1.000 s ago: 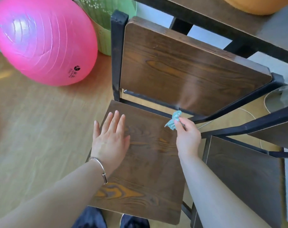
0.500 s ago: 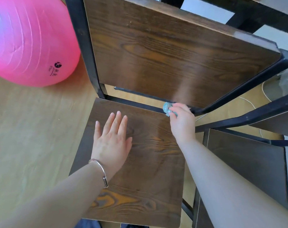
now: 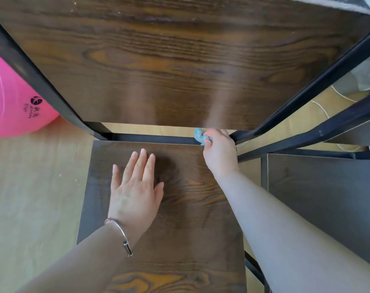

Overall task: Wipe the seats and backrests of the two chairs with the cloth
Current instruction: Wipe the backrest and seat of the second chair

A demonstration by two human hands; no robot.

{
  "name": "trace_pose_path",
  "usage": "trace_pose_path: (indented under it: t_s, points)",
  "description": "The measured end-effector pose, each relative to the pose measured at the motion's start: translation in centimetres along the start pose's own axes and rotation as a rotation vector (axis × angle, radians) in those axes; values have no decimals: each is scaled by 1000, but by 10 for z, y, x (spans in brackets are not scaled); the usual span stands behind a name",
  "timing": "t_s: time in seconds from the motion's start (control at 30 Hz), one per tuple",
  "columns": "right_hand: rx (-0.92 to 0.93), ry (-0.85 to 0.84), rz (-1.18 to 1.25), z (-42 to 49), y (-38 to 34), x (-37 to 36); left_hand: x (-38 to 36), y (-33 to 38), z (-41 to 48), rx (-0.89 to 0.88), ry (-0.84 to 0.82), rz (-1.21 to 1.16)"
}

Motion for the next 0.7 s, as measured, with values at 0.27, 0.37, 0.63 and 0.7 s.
trace_pose_path:
  t_s: [0.27,0.37,0.63,0.7]
  points:
    - [150,-109,-82,2,10,2,-4,-2,1,-22,5,-5]
    - [155,-93,-57,3,11,-1,-7,-4,-1,-26,-4,1]
    - [34,-115,17,8,-3,-3,-15,-18,-9,3,-19,-2]
    - [15,-170,18,11,-10,-6,-16,-25,-10,15,-28,-8]
Point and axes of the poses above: each hand's wrist, its own z-axis towards the middle knuckle, its own x-axis out of the back of the hand, y = z × x, the point moved 2 cm from there along z, towards the middle knuckle, and after that the axes turned 15 degrees about z, right-handed, at the moved point
